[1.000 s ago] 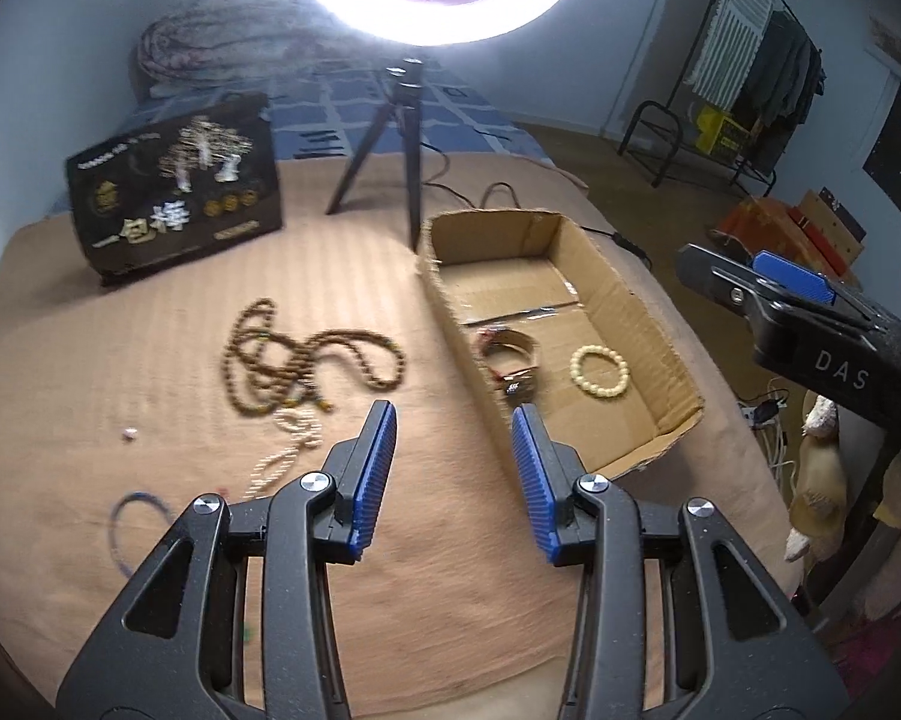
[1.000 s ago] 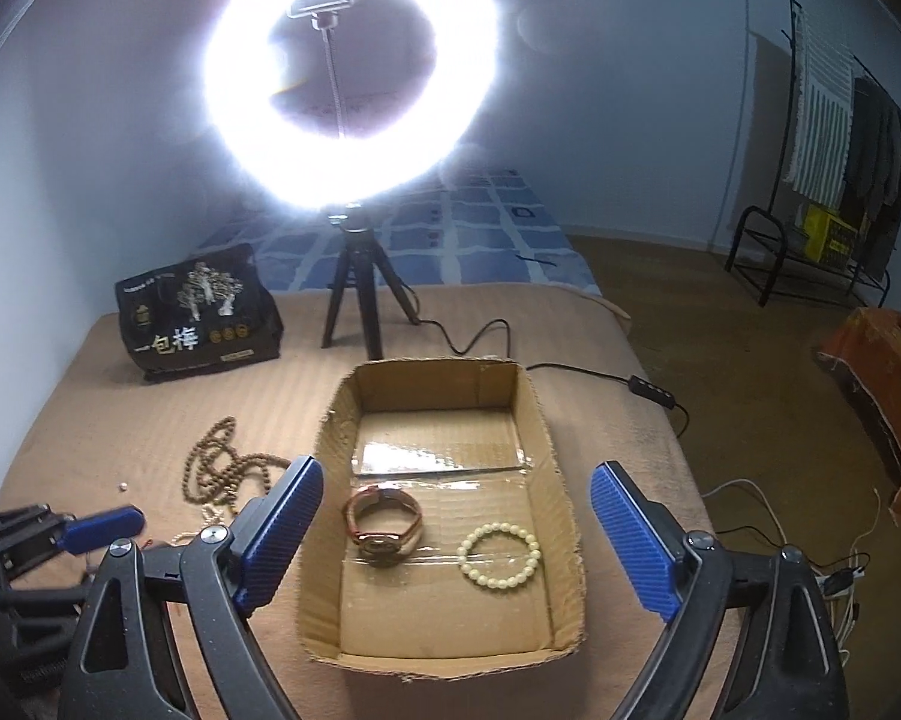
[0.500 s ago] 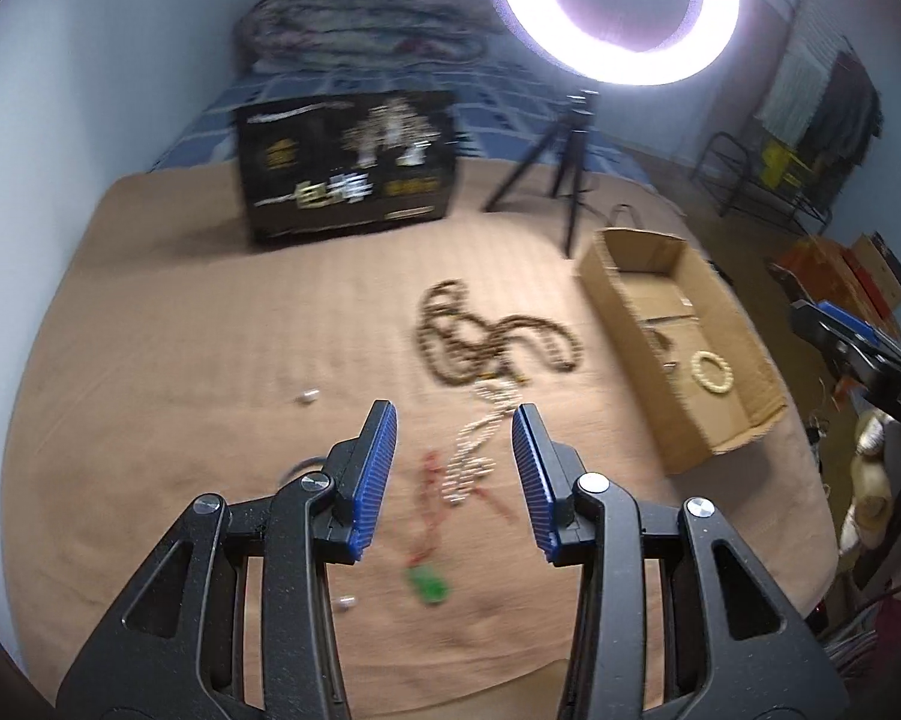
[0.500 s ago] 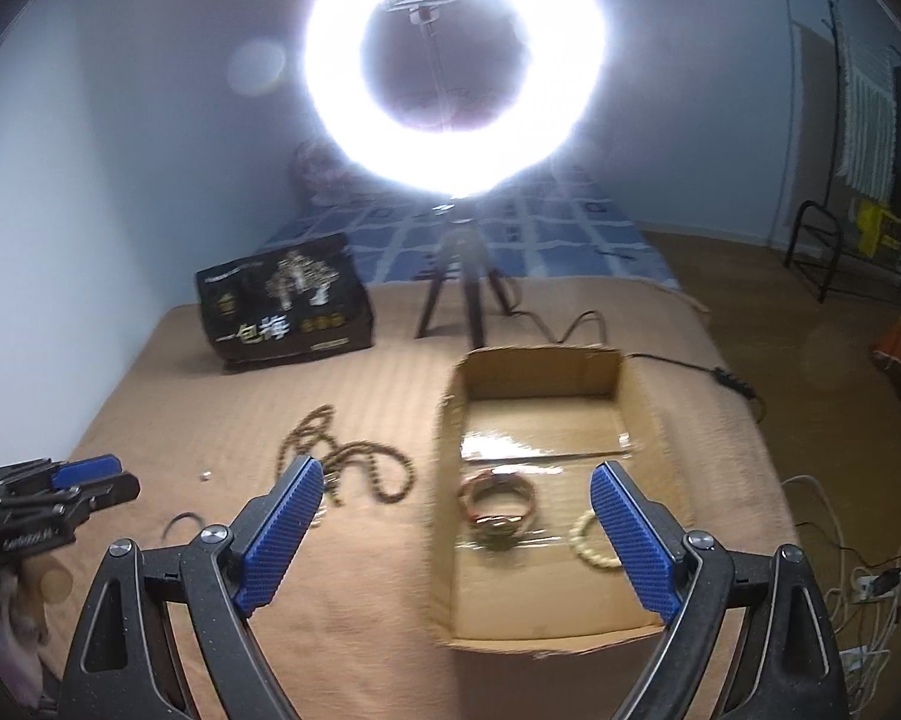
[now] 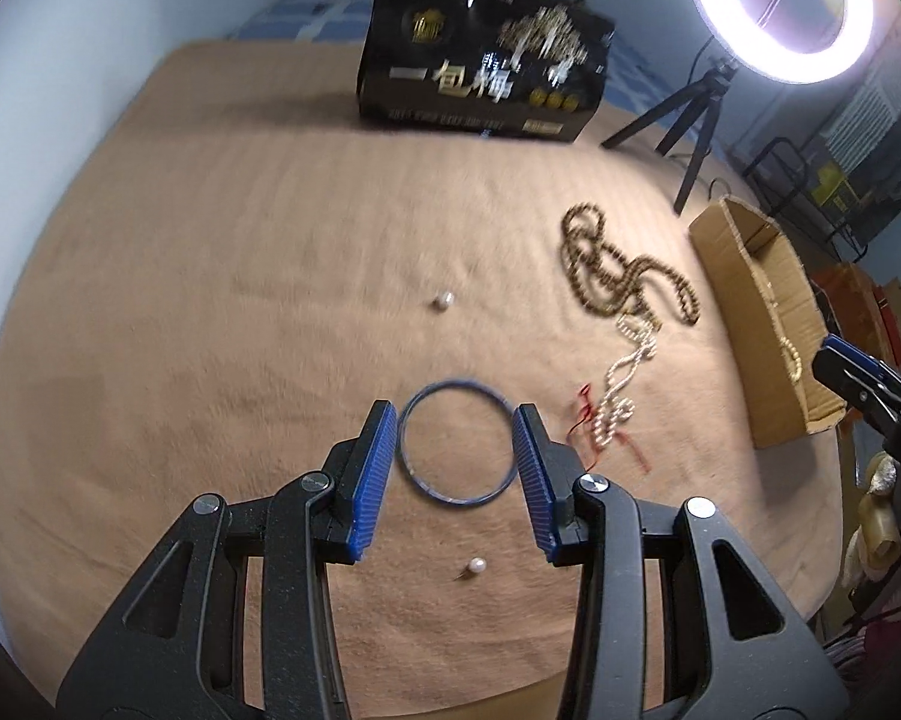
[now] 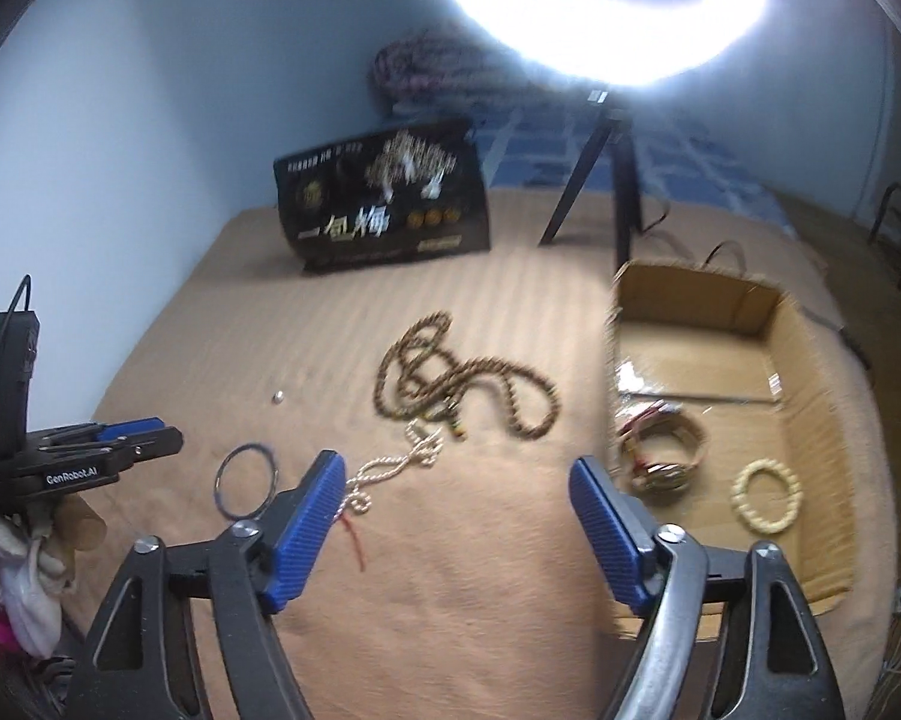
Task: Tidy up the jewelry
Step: 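Grasp the dark blue bangle with the left tool while the right tool grasps the white pearl necklace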
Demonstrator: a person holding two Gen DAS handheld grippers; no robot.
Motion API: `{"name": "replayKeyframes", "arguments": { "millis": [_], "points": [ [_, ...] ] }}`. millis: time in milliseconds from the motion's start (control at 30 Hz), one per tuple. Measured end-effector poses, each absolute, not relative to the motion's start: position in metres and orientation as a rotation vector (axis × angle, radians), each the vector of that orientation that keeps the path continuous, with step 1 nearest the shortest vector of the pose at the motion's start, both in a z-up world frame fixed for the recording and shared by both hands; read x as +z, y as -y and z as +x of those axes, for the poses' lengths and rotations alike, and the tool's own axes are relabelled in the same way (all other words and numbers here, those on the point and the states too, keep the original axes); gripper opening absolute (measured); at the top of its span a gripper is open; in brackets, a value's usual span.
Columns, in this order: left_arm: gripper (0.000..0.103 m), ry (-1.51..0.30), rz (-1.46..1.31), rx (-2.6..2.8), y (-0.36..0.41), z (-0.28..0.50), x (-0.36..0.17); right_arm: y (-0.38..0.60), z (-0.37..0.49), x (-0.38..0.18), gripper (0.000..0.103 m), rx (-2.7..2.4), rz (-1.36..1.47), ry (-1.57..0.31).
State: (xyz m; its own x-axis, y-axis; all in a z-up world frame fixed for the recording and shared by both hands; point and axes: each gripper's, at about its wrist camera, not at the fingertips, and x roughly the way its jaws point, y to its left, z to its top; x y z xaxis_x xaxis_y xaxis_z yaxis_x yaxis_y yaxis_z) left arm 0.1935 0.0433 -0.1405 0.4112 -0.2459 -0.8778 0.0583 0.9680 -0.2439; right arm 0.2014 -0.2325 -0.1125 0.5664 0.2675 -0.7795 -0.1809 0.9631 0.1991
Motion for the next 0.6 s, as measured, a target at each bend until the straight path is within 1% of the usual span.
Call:
{"name": "replayKeyframes", "arguments": {
  "millis": [300, 500, 600],
  "points": [
    [0.041, -1.208, -0.197, -0.186, -0.045, 0.207, -0.170, 0.213, 0.235, -0.160, 0.060, 0.274, 0.162, -1.074],
    [0.040, -1.259, -0.206, -0.177, -0.046, 0.217, -0.190, 0.204, 0.255, -0.179, 0.057, 0.262, 0.193, -1.122],
    [0.032, -1.276, -0.209, -0.181, -0.044, 0.221, -0.197, 0.199, 0.263, -0.185, 0.054, 0.256, 0.201, -1.143]
  ]
}}
